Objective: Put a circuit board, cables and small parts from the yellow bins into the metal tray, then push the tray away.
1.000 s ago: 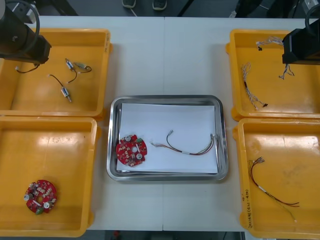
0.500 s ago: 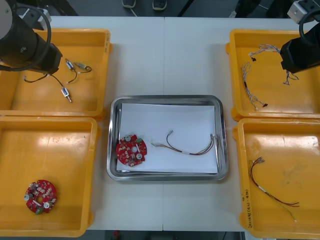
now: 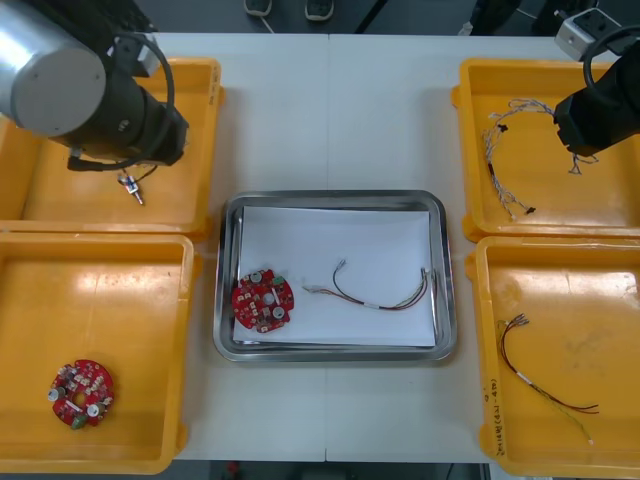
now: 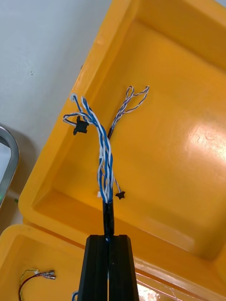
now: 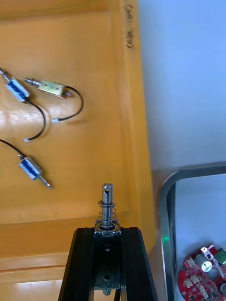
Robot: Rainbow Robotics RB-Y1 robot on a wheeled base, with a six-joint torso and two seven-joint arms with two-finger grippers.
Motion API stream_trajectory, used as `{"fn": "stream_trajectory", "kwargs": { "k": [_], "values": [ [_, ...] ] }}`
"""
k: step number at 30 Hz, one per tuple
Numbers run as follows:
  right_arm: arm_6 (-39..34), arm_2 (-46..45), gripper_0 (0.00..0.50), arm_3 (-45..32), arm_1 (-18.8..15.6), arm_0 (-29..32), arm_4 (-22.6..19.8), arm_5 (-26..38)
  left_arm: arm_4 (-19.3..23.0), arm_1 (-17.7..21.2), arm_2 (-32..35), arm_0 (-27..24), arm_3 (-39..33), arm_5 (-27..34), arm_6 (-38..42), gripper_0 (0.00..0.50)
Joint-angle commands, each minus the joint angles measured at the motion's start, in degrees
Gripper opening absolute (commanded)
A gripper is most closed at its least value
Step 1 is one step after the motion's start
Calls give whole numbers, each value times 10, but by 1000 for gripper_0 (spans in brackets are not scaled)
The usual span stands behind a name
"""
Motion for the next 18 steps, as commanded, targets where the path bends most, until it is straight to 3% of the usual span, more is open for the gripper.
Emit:
{"fn": "stream_trajectory", "kwargs": {
  "k": [1,8,18],
  "values": [
    [25,11,0,-19,-21,1,6,2,-16,-30,-42,-1,-32,3,113,2],
    [28,11,0,-19,-21,1,5,2,-52,-52,-108,-1,-33,-22,161,0],
    [35,11,0,-19,-21,1,0,2,-69,-73,-184,-1,-26,-42,190,2]
  ]
}}
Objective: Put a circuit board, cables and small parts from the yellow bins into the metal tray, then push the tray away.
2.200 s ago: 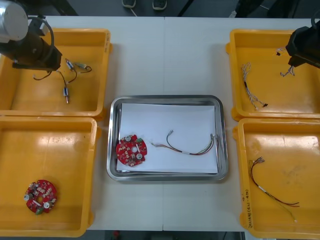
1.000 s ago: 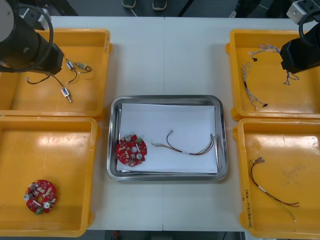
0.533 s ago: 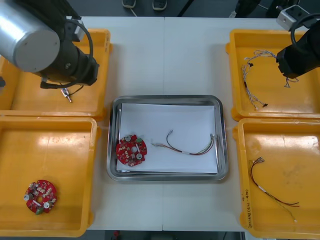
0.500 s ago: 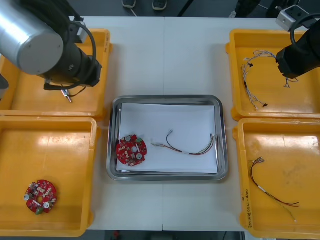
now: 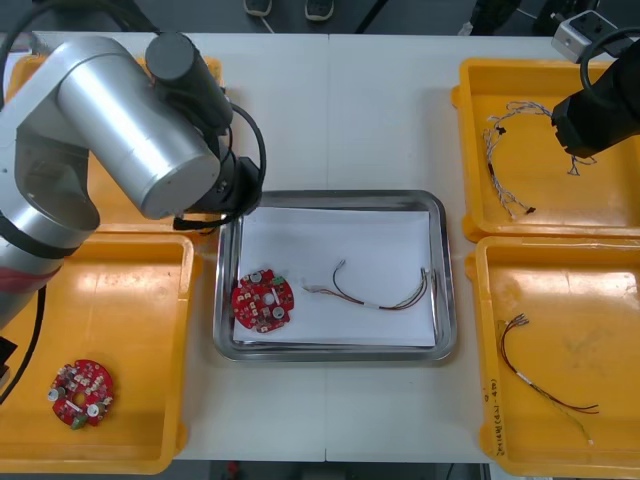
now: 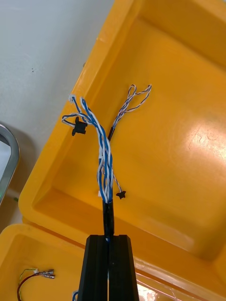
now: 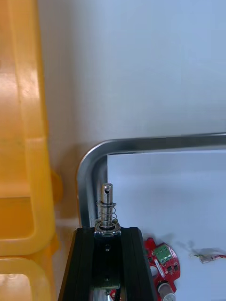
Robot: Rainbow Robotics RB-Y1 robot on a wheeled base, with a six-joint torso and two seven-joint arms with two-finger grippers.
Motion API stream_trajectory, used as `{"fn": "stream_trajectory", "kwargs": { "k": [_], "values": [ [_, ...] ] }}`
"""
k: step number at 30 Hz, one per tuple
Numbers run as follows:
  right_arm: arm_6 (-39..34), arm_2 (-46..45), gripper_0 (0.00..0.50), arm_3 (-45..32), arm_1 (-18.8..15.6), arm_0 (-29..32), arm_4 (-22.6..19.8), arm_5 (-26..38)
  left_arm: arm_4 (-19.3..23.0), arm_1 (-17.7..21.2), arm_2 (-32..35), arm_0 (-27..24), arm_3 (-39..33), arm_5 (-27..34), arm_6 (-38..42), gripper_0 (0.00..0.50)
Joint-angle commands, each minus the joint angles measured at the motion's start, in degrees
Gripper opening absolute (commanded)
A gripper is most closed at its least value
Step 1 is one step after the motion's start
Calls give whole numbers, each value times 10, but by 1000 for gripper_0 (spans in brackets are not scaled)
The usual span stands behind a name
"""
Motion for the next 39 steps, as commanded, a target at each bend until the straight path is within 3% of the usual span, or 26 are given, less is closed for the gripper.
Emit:
{"fn": "stream_trajectory", "kwargs": {
  "k": [1,17,28,29,30,31,32,33,39],
  "values": [
    [34,6,0,-18,-21,1,-1,2,-14,-17,-38,-1,-10,-18,27,2],
    [39,6,0,-22,-21,1,-5,2,-52,-35,-109,-1,105,-135,49,1],
    [39,6,0,-22,-21,1,1,2,-53,-35,-135,0,115,-145,63,6],
    [38,6,0,-22,-21,1,1,2,-53,-35,-137,0,115,-145,64,48],
    [39,6,0,-22,-21,2,3,2,-54,-35,-139,0,115,-145,65,160],
    [40,6,0,-22,-21,1,4,2,-54,-35,-140,0,115,-145,66,222],
    [39,6,0,-22,-21,2,4,2,-55,-35,-140,1,115,-145,67,342],
    [40,6,0,-22,-21,2,5,2,-58,-35,-140,1,115,-145,69,496],
    [38,6,0,-22,-21,2,5,2,-59,-35,-141,0,113,-145,78,500]
  ]
}}
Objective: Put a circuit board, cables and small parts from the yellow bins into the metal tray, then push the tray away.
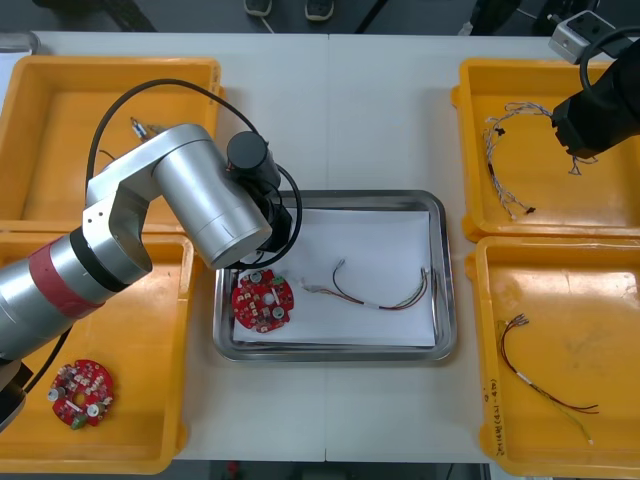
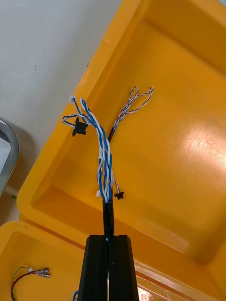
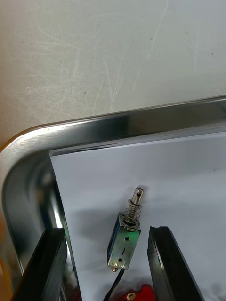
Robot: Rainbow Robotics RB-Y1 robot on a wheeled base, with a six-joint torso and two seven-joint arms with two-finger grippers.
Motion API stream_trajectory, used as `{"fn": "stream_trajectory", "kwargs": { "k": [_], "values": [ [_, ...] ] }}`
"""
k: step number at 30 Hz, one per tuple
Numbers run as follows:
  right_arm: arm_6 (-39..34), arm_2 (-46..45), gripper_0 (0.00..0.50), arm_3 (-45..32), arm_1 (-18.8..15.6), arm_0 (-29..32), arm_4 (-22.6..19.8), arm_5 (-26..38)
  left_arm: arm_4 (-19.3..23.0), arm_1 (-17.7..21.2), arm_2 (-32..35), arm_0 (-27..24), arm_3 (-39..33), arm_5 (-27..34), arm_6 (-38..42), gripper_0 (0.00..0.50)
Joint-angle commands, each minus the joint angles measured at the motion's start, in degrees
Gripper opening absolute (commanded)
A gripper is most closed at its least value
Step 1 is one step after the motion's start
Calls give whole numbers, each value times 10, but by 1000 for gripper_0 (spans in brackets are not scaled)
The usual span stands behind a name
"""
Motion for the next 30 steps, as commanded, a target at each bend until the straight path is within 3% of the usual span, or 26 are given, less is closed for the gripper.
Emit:
{"fn": "stream_trajectory", "kwargs": {
  "k": [1,7,16,25,30],
  "values": [
    [18,6,0,-20,-21,1,5,2,-8,-12,-8,1,-9,-6,76,500],
    [19,6,0,-20,-21,2,7,2,-17,-11,2,0,-28,0,83,500],
    [20,11,0,-21,-21,1,-18,2,-10,-1,72,-5,-82,73,84,500],
    [23,69,0,-42,-21,-18,-21,2,36,13,147,-35,-97,160,68,500],
    [23,115,0,-46,-21,-43,-33,2,71,33,208,-46,-97,205,19,500]
  ]
}}
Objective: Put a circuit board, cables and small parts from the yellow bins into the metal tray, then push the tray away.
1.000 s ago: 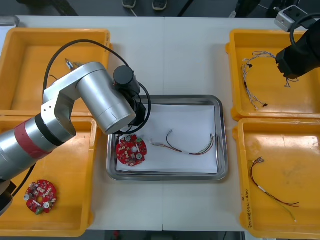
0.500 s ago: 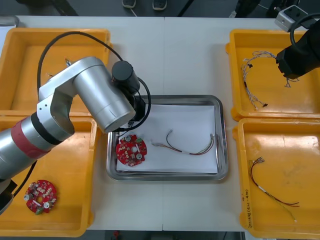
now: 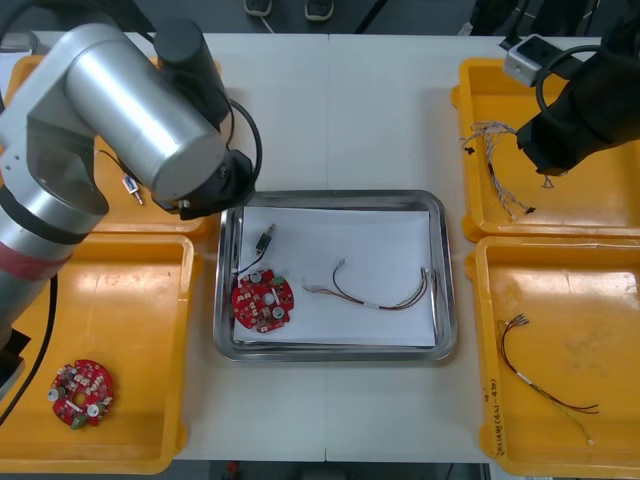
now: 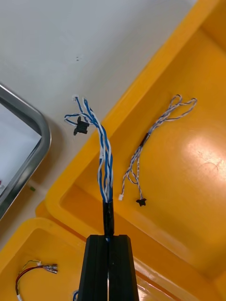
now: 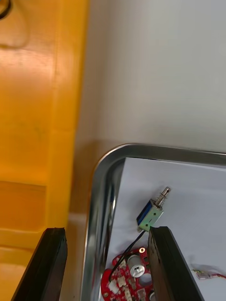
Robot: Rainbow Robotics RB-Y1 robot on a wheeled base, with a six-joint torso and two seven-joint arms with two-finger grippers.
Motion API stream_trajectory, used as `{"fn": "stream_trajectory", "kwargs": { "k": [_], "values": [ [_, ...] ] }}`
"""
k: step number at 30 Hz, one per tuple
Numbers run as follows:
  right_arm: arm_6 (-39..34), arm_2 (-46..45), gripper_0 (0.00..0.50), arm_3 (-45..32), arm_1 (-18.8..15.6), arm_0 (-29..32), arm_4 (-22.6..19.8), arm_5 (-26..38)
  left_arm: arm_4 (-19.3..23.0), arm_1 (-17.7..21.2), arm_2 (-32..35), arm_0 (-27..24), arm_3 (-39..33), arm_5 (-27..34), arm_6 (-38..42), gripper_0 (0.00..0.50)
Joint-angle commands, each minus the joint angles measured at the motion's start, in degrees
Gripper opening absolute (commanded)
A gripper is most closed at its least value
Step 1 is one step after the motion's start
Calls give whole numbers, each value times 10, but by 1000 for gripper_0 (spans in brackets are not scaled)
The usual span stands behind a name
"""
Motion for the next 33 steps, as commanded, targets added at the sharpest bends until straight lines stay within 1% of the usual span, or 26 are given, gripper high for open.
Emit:
{"fn": "stream_trajectory", "kwargs": {
  "k": [1,4,6,7,11,12,15,16,18,22,23,25,30,33],
  "values": [
    [23,49,0,-20,-20,-43,-20,2,31,35,60,-32,-20,26,-50,500],
    [23,85,0,-21,-20,-64,-44,2,49,55,90,-32,-20,35,-77,500],
    [23,97,0,-22,-20,-73,-47,2,53,62,98,-32,-17,39,-87,500],
    [23,116,0,-28,-17,-84,-49,2,62,75,112,-32,-11,40,-101,500],
    [23,143,0,-43,-6,-92,-46,2,76,88,135,-32,9,40,-125,500],
    [23,158,0,-50,6,-96,-38,2,77,94,147,-32,22,40,-140,500],
    [23,179,0,-53,23,-103,-32,2,76,103,157,-33,43,36,-164,500],
    [24,192,0,-52,36,-108,-31,2,75,106,165,-33,59,26,-179,500],
    [24,204,0,-52,52,-113,-25,2,68,107,167,-36,79,15,-196,500],
    [32,228,0,-52,78,-114,-11,2,59,112,168,-43,125,-12,-208,500],
    [32,228,0,-52,78,-114,-11,2,59,112,168,-43,125,-12,-208,500],
    [58,248,0,-45,84,-114,-11,2,52,112,168,-52,167,-37,-224,500],
    [132,272,0,-36,93,-114,-9,2,44,112,168,-61,233,-78,-266,500],
    [161,290,0,-36,98,-113,5,2,44,111,168,-61,262,-105,-273,500]
  ]
}}
